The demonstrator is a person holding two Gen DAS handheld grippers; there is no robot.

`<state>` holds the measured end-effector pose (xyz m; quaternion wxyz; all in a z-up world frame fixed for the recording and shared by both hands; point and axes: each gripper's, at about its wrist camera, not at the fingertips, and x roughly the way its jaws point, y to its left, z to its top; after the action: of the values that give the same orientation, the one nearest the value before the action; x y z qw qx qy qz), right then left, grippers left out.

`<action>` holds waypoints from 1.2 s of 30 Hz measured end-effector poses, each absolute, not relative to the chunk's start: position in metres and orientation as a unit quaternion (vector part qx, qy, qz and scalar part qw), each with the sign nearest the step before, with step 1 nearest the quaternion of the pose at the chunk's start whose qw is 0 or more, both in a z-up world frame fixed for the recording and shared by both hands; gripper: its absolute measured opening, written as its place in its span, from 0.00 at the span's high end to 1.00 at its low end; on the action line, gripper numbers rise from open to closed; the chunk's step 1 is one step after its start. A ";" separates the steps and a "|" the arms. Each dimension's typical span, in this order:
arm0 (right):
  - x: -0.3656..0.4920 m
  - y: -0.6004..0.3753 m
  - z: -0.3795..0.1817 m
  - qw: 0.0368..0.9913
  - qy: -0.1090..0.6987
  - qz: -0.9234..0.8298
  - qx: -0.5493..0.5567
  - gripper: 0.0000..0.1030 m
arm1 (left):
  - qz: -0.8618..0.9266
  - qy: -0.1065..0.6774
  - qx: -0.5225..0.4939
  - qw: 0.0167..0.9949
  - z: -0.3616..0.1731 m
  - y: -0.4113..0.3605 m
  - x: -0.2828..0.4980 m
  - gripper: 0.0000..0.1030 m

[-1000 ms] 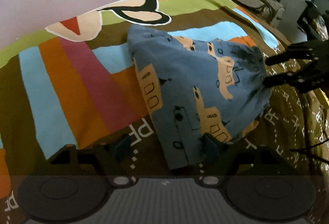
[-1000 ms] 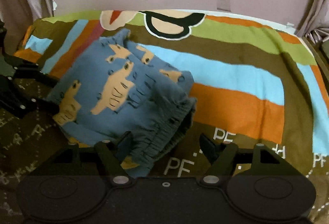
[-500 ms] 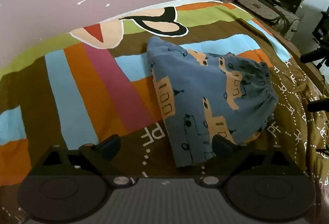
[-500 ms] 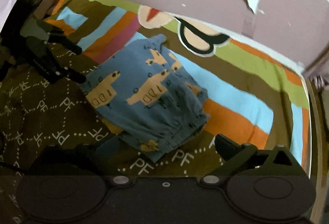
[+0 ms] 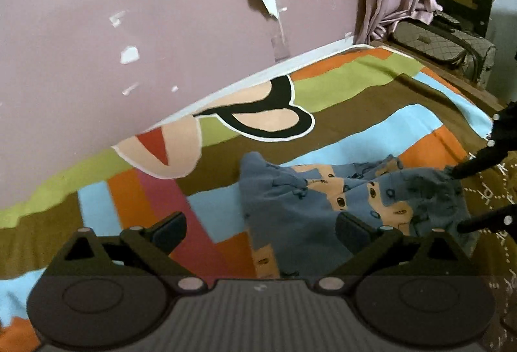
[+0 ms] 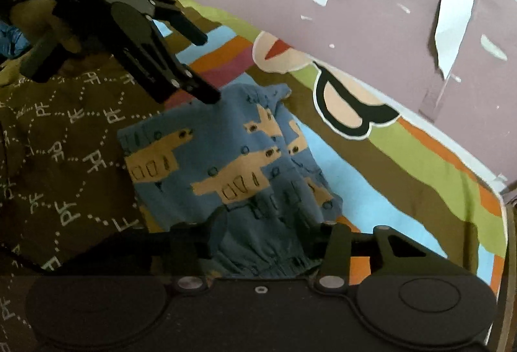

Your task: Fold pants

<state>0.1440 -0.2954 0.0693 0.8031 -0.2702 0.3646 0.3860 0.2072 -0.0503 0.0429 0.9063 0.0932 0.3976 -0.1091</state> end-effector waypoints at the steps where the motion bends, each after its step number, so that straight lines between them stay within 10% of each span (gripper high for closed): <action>1: 0.146 -0.299 0.067 0.804 0.369 0.381 -0.269 0.55 | -0.104 0.396 0.095 0.907 0.038 -0.052 0.209 0.05; 11: 0.192 -0.345 0.049 0.817 0.466 0.333 -0.070 0.36 | -0.130 0.424 0.057 0.895 0.014 -0.027 0.220 0.21; 15: 0.203 -0.334 0.040 0.817 0.467 0.333 -0.069 0.75 | -0.121 0.430 0.040 0.894 0.007 -0.013 0.218 0.19; 20: 0.200 -0.314 0.033 0.816 0.437 0.355 -0.132 0.80 | -0.107 0.432 0.033 0.895 -0.001 -0.001 0.213 0.13; 26: 0.203 -0.327 0.032 0.823 0.437 0.338 -0.132 0.53 | -0.108 0.437 0.013 0.893 0.007 0.006 0.212 0.12; 36: 0.152 -0.308 0.034 0.806 0.417 0.365 -0.207 0.37 | -0.154 0.470 0.050 0.867 0.004 -0.016 0.159 0.06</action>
<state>0.1518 -0.3079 0.0340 0.8060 -0.2073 0.4171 0.3654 0.1587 -0.0162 0.0038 0.8674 0.0501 0.4704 -0.1542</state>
